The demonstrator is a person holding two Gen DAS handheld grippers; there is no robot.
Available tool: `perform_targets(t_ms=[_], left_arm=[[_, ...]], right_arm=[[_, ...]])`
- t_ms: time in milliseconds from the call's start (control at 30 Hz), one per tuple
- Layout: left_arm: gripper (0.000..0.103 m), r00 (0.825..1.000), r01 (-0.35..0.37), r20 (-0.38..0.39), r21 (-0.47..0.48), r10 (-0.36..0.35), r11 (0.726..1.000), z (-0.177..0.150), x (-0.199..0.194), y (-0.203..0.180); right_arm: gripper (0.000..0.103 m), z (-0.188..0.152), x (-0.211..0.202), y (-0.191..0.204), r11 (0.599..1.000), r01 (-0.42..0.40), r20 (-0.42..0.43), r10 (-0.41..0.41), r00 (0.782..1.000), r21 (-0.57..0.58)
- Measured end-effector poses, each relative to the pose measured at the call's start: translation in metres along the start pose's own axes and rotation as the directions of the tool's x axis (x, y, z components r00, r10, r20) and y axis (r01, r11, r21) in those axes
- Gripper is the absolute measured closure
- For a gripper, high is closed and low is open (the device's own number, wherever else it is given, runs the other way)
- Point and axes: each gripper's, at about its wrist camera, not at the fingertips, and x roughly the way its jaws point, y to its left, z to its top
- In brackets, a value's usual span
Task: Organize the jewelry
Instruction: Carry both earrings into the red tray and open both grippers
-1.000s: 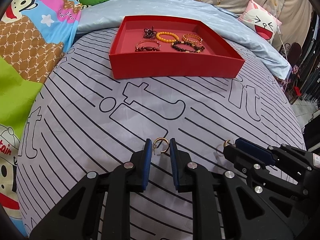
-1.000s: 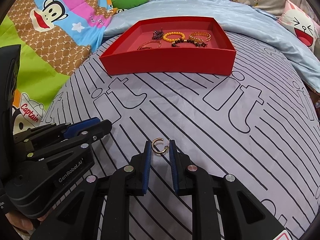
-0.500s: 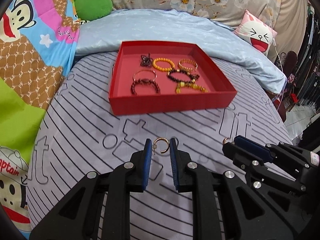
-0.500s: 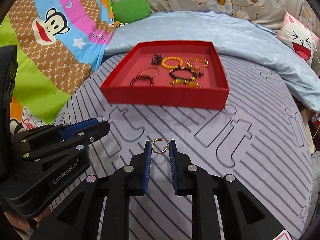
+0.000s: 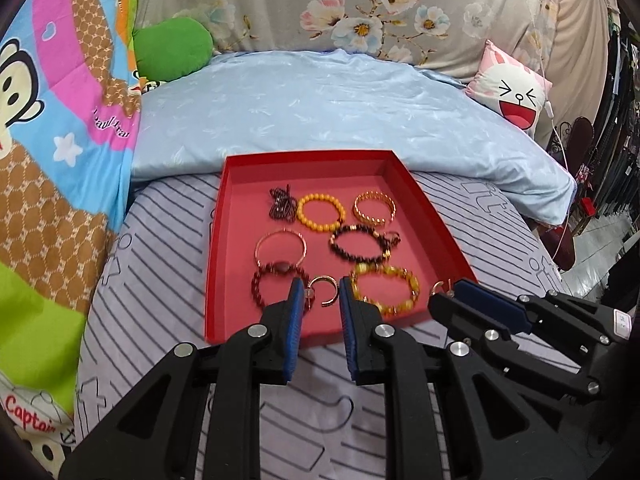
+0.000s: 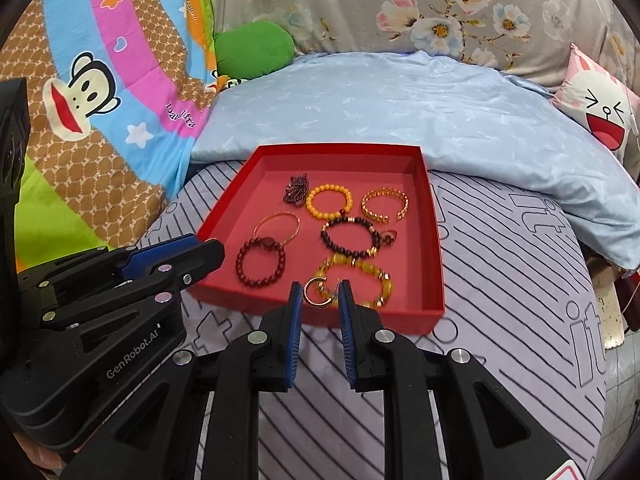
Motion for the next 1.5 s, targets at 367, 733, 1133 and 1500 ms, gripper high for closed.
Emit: perform_targets(t_ms=[367, 733, 1133, 1500], left_arm=[[0.085, 0.998, 0.026, -0.054, -0.044, -0.029, 0.999, 0.03, 0.06, 0.023], [0.085, 0.995, 0.024, -0.093, -0.062, -0.03, 0.998, 0.037, 0.098, 0.034], [0.085, 0.995, -0.006, -0.097, -0.056, 0.0, 0.998, 0.037, 0.11, 0.035], [0.083, 0.996, -0.022, -0.085, -0.063, 0.017, 0.998, 0.035, 0.097, 0.034]], right_arm=[[0.086, 0.027, 0.068, 0.003, 1.0, -0.025, -0.061, 0.025, 0.998, 0.003], [0.086, 0.035, 0.111, 0.01, 0.999, -0.051, -0.103, 0.05, 0.993, -0.008], [0.084, 0.033, 0.124, 0.005, 0.999, -0.046, -0.119, 0.046, 0.992, 0.004], [0.082, 0.032, 0.108, 0.006, 0.999, -0.037, -0.098, 0.037, 0.994, 0.007]])
